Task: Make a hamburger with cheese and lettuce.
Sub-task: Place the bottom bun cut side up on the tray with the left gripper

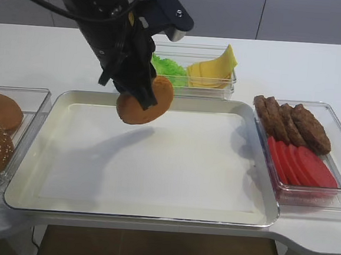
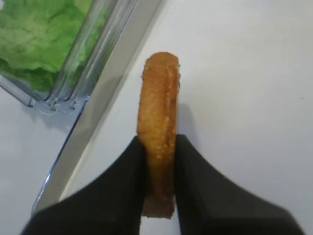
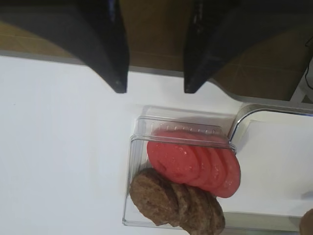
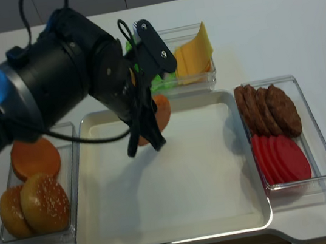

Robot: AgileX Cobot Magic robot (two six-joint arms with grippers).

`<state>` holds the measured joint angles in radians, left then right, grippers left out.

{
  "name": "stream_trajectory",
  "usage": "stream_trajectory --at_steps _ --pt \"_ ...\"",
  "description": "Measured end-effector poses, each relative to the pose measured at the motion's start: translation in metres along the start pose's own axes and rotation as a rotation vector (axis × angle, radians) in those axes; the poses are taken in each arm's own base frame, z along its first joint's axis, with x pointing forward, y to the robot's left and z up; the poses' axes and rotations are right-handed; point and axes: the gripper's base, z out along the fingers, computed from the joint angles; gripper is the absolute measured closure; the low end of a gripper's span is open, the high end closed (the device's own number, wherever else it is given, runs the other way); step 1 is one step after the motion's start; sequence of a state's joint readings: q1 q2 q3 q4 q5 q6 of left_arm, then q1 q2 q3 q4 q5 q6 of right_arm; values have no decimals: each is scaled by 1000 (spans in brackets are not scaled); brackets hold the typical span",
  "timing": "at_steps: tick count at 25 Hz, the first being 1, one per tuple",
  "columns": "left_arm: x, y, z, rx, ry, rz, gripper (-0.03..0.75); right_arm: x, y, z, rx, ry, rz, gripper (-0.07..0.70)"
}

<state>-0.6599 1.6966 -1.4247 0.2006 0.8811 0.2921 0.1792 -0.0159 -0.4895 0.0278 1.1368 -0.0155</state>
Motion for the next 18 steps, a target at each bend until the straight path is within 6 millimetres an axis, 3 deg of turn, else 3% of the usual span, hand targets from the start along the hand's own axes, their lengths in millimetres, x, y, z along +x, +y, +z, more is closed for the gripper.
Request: stream_trajectory --at_steps 18 --pt "-6 -14 4 -37 27 249 599 0 0 0 0 0 0 332"
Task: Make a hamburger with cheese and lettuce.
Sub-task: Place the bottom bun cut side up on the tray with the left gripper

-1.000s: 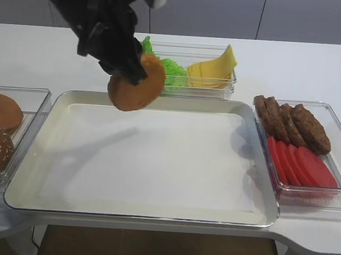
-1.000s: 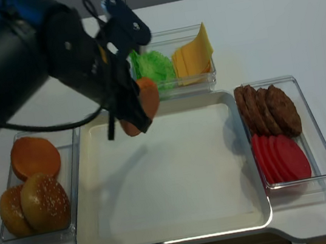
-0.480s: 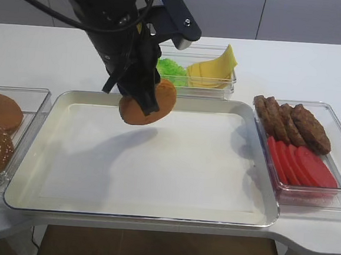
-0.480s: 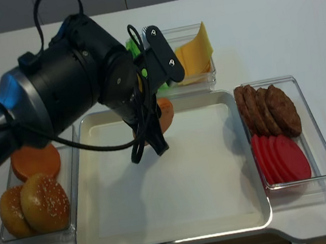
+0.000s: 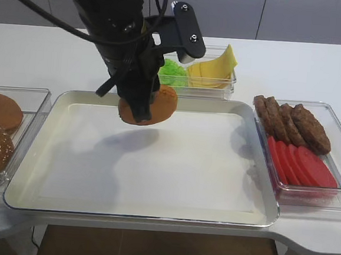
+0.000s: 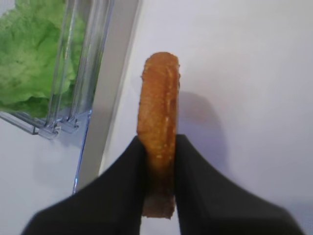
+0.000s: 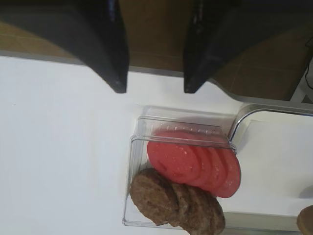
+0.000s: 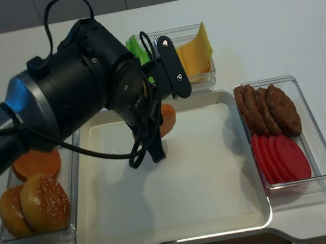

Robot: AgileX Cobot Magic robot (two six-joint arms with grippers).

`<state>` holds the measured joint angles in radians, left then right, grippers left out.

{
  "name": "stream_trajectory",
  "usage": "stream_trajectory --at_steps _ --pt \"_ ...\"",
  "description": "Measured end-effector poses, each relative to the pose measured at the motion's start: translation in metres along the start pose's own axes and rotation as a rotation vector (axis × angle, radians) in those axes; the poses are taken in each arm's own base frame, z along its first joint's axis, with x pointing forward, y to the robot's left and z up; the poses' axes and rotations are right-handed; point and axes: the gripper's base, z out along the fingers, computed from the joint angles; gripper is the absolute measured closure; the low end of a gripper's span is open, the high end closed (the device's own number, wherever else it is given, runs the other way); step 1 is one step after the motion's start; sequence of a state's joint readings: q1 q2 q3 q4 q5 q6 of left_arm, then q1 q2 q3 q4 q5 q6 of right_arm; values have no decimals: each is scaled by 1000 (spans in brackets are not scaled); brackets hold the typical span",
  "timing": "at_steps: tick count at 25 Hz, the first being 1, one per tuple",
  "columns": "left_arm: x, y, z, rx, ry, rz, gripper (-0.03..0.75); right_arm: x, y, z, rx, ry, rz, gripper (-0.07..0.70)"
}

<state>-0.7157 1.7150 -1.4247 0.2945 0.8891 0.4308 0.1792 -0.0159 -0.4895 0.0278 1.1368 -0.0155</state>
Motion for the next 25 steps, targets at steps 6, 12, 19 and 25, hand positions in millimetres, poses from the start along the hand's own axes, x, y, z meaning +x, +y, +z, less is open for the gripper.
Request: stream_trajectory --at_steps 6,12,19,25 --pt "-2 -3 4 11 8 104 599 0 0 0 0 0 0 332" --pt "-4 -9 18 34 37 144 599 0 0 0 0 0 0 332" --pt "-5 -13 17 45 50 156 601 0 0 0 0 0 0 332" --pt "-3 -13 16 58 76 154 601 0 0 0 0 0 0 332"
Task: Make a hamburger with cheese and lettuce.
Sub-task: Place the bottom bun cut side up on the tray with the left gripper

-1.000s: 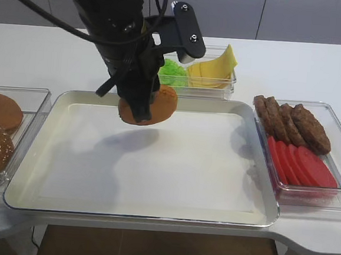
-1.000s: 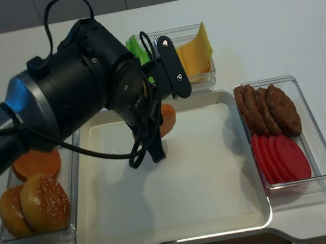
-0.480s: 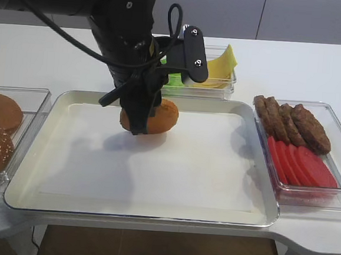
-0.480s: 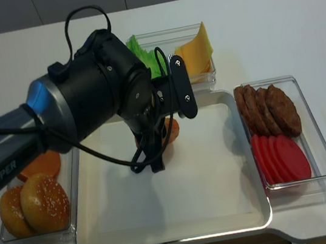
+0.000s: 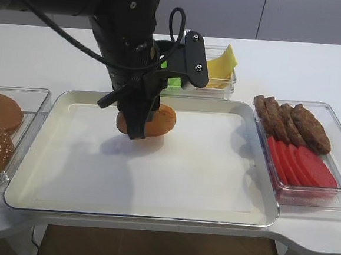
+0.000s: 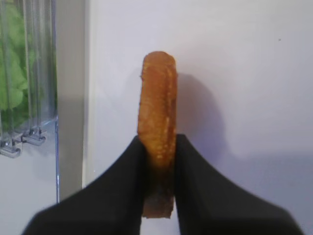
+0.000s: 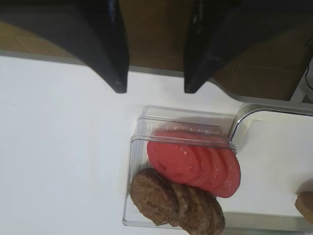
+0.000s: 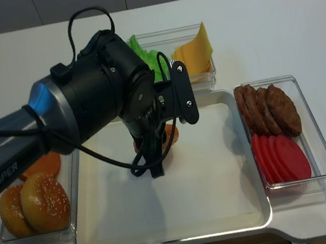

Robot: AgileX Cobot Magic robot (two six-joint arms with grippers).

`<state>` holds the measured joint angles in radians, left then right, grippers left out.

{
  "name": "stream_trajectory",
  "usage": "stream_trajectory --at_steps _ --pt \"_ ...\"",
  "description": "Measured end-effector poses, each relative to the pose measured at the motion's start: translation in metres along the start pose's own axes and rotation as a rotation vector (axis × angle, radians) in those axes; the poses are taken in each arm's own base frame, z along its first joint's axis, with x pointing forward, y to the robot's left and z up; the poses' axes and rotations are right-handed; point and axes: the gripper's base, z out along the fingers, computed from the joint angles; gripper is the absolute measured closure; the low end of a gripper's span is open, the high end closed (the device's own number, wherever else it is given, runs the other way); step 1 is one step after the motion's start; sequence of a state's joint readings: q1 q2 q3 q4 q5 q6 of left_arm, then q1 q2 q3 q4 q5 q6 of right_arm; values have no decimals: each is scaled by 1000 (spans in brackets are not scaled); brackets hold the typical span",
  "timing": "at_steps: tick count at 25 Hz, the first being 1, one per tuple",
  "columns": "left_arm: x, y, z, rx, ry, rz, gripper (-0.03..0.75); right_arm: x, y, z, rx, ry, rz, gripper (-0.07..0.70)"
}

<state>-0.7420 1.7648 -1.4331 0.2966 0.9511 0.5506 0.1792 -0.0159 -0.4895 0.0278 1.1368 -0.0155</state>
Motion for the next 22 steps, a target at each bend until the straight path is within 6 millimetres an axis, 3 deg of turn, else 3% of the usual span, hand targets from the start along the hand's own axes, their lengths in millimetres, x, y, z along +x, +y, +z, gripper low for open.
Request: stream_trajectory --at_steps 22 --pt "-1 -2 0 24 -9 -18 602 0 0 0 0 0 0 332"
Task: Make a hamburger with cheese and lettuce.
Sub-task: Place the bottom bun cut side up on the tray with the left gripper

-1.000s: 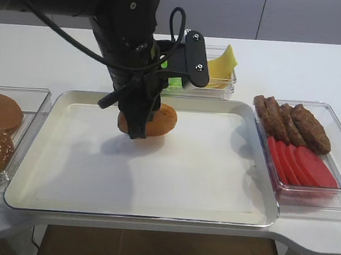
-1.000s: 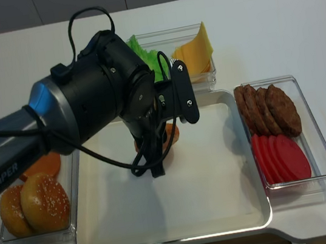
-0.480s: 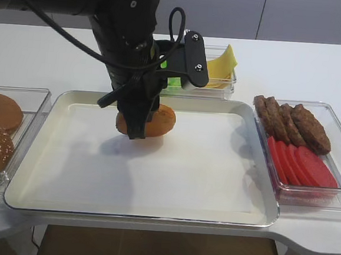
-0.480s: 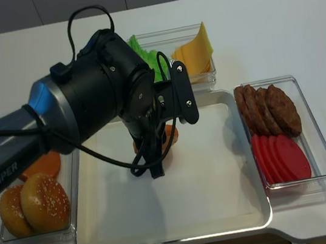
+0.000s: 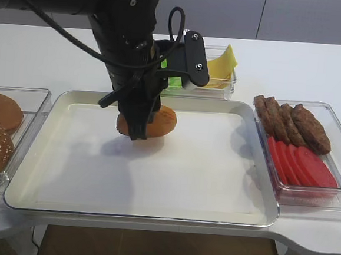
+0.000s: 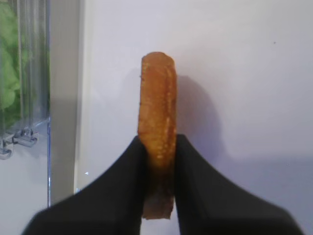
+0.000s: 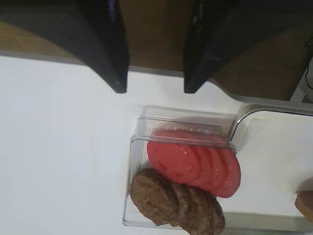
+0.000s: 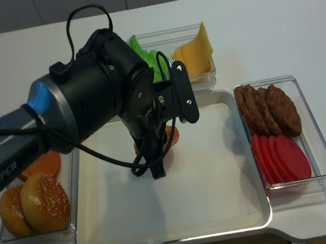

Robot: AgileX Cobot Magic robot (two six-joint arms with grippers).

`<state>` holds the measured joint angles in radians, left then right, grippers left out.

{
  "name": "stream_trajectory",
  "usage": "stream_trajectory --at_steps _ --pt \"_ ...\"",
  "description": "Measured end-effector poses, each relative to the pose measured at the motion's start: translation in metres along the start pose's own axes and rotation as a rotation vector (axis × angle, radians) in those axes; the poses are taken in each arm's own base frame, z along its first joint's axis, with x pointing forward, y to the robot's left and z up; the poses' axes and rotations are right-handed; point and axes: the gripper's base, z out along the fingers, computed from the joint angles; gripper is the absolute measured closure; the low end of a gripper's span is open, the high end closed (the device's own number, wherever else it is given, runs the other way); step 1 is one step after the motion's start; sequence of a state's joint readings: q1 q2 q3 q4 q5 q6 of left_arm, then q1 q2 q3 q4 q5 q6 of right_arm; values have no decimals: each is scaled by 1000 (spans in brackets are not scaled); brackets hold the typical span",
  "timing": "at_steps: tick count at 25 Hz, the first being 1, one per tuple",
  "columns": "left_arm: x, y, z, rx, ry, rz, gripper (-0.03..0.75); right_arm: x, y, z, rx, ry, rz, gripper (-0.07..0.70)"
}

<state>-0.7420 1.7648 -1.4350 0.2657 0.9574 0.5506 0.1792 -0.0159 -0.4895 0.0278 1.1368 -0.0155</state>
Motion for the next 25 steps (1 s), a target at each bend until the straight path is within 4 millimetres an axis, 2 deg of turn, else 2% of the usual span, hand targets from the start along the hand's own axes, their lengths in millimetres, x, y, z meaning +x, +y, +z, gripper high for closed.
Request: stream_trajectory --at_steps 10,25 --pt "-1 -1 0 16 -10 -13 592 0 0 0 0 0 0 332" --pt "-1 -4 1 44 -10 -28 490 0 0 0 0 0 0 332"
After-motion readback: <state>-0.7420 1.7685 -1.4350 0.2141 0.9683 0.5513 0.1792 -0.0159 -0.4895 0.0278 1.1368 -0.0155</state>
